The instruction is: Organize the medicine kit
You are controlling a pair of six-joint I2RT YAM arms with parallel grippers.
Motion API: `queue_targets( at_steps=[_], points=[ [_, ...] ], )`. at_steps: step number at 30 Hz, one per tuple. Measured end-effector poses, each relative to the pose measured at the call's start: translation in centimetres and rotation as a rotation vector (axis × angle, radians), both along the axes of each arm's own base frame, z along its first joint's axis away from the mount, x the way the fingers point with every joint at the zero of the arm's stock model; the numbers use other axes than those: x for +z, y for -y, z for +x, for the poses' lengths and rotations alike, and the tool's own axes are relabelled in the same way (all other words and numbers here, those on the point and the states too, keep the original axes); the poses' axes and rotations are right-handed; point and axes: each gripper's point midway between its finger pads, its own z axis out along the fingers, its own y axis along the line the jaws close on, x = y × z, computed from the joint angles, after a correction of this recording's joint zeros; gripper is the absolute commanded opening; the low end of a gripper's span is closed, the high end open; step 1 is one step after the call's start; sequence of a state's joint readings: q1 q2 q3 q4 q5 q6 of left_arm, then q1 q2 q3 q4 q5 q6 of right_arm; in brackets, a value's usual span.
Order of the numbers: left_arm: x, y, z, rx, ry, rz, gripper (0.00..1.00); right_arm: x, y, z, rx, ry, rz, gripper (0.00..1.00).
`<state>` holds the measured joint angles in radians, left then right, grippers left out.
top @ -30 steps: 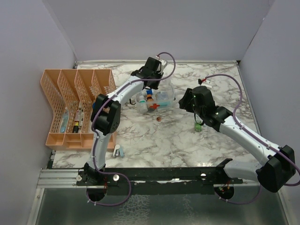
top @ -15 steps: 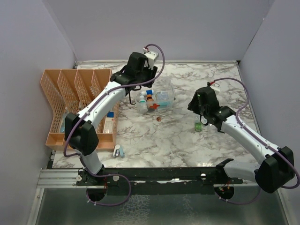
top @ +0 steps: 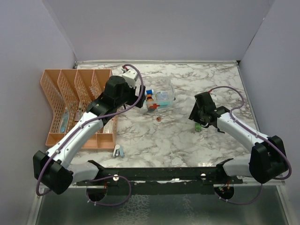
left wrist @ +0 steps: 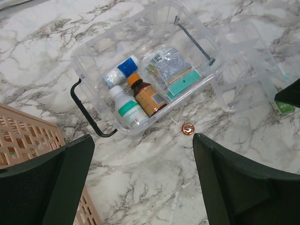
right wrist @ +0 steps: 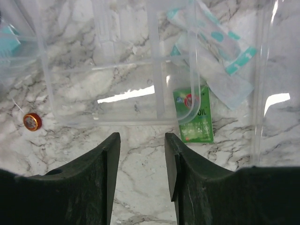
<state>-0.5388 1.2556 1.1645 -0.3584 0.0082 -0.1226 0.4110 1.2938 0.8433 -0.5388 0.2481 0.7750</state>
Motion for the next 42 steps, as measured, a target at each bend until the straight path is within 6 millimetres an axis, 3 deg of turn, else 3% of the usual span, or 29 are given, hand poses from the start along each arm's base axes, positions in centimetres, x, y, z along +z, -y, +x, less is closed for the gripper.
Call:
queue_targets(
  at_steps=[7,16,23,28,37,42],
  points=[
    [1.4,-1.0,-2.1,0.03,0.075,-0.116,0.98,-3.4,-0.7,-2.3,0.007,-0.135,0.04,0.39],
    [3.2,-1.0,-1.8,0.075,0.113,-0.205,0.99,-6.3,-0.9,-1.2,0.015,-0.211,-0.012,0.39],
    [4.7,-0.7,-1.4,0.091,0.133,-0.258,0.99,-5.4,-1.3,2.6,0.03,-0.137,-0.06,0.38],
    [4.7,-0.4,-1.1,0.1,0.124,-0.282,0.99,-5.6,-1.2,4.7,0.021,-0.12,-0.095,0.38],
    [5.1,-0.2,-0.8,0.133,0.111,-0.339,0.99,-4.6,-0.4,4.7,-0.002,-0.093,-0.103,0.43],
    [5.7,-0.1,-0.6,0.149,0.119,-0.378,0.99,-2.6,1.3,3.1,-0.033,-0.062,-0.123,0.59]
  ],
)
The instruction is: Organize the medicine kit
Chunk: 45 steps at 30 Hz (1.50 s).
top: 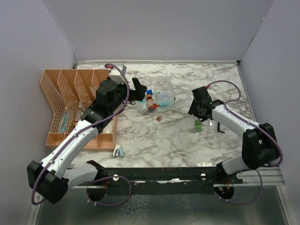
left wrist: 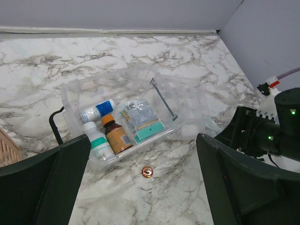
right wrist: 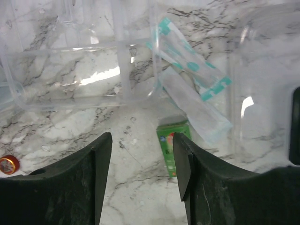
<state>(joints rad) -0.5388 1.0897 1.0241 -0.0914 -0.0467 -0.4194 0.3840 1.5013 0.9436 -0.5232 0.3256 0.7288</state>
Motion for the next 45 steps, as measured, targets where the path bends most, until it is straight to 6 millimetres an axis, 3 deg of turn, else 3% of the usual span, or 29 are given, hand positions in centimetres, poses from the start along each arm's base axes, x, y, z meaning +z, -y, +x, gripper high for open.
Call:
queue_targets(
  at_steps=[5,13,24,31,36,45],
  points=[
    [0.1,0.2,0.2,0.005,0.004,-0.037,0.99,1.1,1.6,-1.4,-0.036,0.012,-0.033,0.62],
    [-2.1,0.2,0.0,0.019,-0.035,-0.059,0.98,-1.2,2.6,-3.8,-0.041,-0.074,-0.061,0.62],
    [-1.7,0.2,0.0,0.029,-0.037,-0.088,0.96,-3.8,1.9,-5.4,-0.003,-0.176,-0.033,0.57],
    [-1.8,0.2,0.0,0.029,-0.035,-0.093,0.96,-5.1,1.7,-5.7,0.029,-0.223,-0.045,0.48],
    [-1.9,0.2,0.0,0.029,-0.035,-0.094,0.96,-5.2,1.5,-5.1,0.049,-0.209,-0.047,0.46],
    [-2.0,0.2,0.0,0.032,-0.038,-0.1,0.96,-5.1,1.3,-4.1,0.075,-0.175,-0.049,0.34]
  ],
)
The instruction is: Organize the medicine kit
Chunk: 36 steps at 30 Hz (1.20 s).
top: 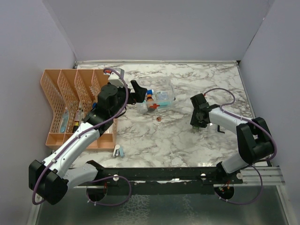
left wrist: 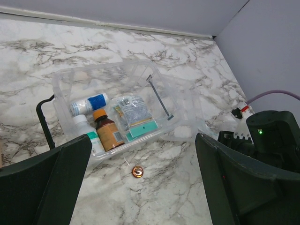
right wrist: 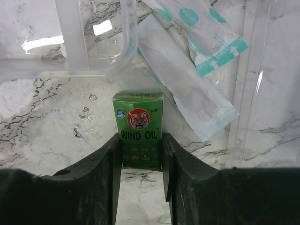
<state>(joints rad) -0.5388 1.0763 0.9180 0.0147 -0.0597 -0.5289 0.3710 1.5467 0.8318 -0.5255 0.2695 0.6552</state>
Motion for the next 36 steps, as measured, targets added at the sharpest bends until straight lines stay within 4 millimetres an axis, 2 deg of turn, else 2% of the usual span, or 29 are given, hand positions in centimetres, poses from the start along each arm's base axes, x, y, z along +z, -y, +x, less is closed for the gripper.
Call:
queue_targets(
  at_steps=[5,9,17,20,22,26,29,36],
  points=[
    [-0.1,-0.1,0.1,0.005,0.0,0.006,0.96,0.5,-0.1,0.2,0.006,0.012,0.005,0.34],
    [-0.3,-0.2,0.3,0.014,0.001,0.017,0.96,2.5,-0.7,1.5,0.007,0.065,0.033,0.34],
    [-0.8,-0.3,1.3,0.034,0.008,0.056,0.96,8.0,-2.5,5.7,0.001,0.21,0.096,0.34],
    [-0.4,-0.4,1.9,0.056,0.016,0.065,0.96,10.0,-3.2,8.0,-0.003,0.264,0.109,0.34],
    [0.2,-0.6,2.4,0.073,0.027,0.069,0.96,11.0,-4.0,10.2,-0.005,0.296,0.119,0.34],
    [1.2,-0.8,3.1,0.099,0.045,0.073,0.96,11.3,-5.1,13.4,-0.009,0.321,0.122,0.34],
    [1.5,-0.9,3.5,0.106,0.041,0.08,0.96,10.4,-5.6,15.5,-0.015,0.315,0.12,0.34],
    [0.9,-0.7,4.3,0.111,-0.01,0.111,0.96,6.4,-6.1,18.9,-0.03,0.26,0.12,0.34]
  ],
)
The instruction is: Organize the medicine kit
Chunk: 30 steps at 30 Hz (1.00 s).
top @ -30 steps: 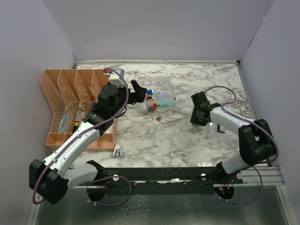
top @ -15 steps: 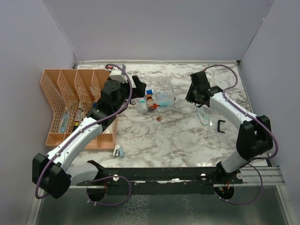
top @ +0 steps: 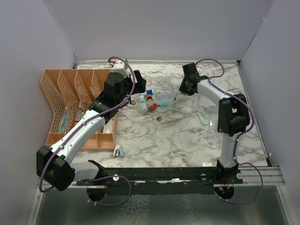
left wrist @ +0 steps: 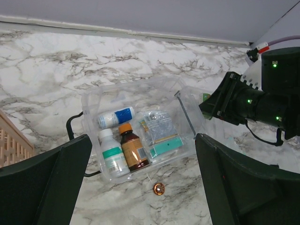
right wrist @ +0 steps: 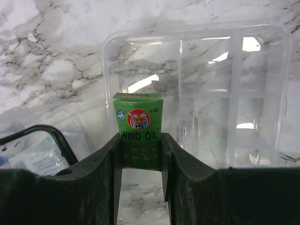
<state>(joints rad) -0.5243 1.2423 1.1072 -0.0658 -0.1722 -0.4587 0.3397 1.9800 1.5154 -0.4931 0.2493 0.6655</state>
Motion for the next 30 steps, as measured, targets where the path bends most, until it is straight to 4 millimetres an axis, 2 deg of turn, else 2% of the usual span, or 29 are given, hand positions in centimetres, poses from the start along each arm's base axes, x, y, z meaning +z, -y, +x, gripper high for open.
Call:
queue_targets(
  at_steps=[5,9,13,18,24,26,30],
  points=[
    [-1.1,-0.3,0.1,0.007,-0.034,0.017,0.96,-2.2,-0.6,1.5,0.006,-0.029,0.002,0.36],
    [-1.4,-0.4,0.3,0.013,-0.042,0.021,0.96,-3.7,-0.7,1.2,0.006,-0.064,0.001,0.39],
    [-1.8,-0.6,0.6,0.016,-0.05,0.023,0.96,-4.3,-0.7,1.0,0.002,-0.084,-0.001,0.46],
    [-2.2,-0.7,0.8,0.009,-0.064,0.024,0.96,-4.2,-0.7,0.9,0.002,-0.089,0.002,0.51],
    [-1.2,-0.6,1.0,-0.007,-0.051,0.017,0.96,-3.9,-0.8,0.9,-0.001,-0.087,0.016,0.48],
    [-0.7,-0.6,1.1,-0.01,-0.042,0.015,0.96,-3.4,-0.7,0.7,0.0,-0.081,0.023,0.46],
    [-0.5,-0.5,1.1,-0.02,-0.037,0.02,0.96,-1.1,-0.2,-0.3,-0.013,-0.052,0.046,0.43]
  ],
)
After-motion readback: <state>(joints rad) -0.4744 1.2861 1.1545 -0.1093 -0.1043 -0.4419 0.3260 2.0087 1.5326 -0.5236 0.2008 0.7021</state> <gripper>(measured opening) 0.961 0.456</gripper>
